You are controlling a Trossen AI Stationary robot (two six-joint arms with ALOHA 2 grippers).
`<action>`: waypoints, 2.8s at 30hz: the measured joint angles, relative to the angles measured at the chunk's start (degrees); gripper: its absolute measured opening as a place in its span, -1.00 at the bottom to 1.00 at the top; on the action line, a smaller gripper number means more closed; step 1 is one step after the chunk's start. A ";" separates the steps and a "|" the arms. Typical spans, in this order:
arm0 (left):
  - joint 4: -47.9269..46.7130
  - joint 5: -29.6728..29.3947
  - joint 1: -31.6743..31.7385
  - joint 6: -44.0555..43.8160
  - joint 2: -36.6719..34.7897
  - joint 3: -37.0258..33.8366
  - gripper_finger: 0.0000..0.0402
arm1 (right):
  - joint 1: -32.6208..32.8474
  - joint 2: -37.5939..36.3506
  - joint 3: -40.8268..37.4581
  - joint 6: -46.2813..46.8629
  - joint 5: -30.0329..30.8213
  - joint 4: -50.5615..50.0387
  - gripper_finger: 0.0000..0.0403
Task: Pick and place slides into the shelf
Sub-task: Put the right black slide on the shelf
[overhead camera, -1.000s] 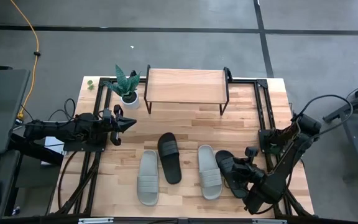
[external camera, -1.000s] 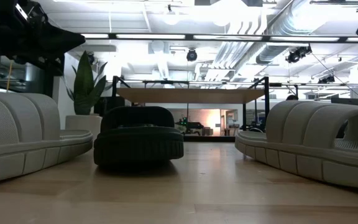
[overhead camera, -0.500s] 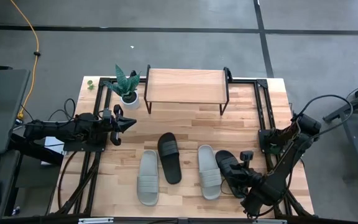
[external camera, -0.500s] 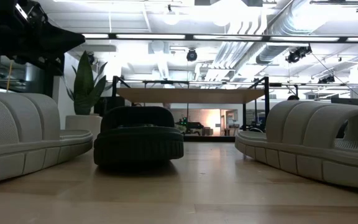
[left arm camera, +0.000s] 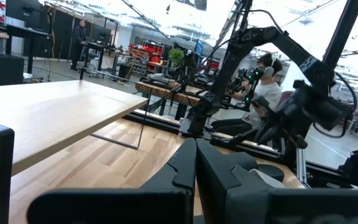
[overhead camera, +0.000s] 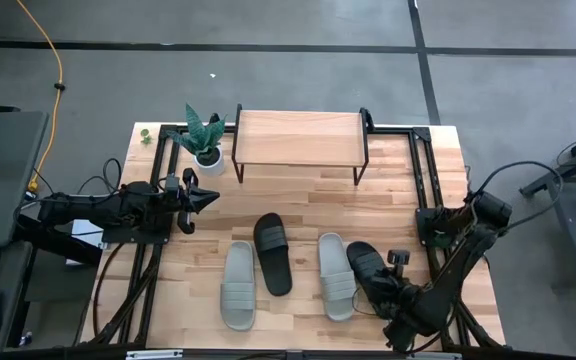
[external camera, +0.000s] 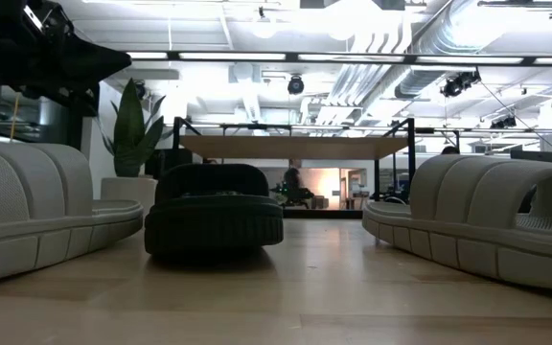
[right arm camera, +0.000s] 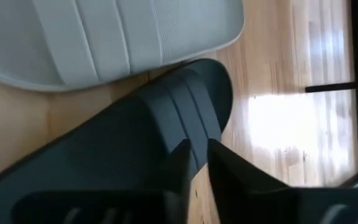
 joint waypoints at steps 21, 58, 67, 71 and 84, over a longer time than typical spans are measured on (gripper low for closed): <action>-2.25 0.02 0.00 -0.03 0.00 0.00 -1.00 | -0.02 2.69 -0.01 2.01 -0.64 5.60 0.15; -2.25 0.02 0.00 -0.03 0.00 0.00 -1.00 | -0.15 12.24 -0.01 9.56 6.34 -1.98 0.14; -2.23 0.02 0.00 -0.04 0.01 0.00 -1.00 | -0.14 12.24 -0.01 10.42 9.52 -2.03 -0.08; -2.23 0.02 0.00 -0.03 0.00 0.00 -1.00 | -0.13 12.24 -0.01 10.42 9.58 -1.97 -0.21; -2.23 0.02 0.00 -0.03 0.00 0.00 -1.00 | -0.15 12.24 -0.01 10.40 8.75 -1.52 -0.94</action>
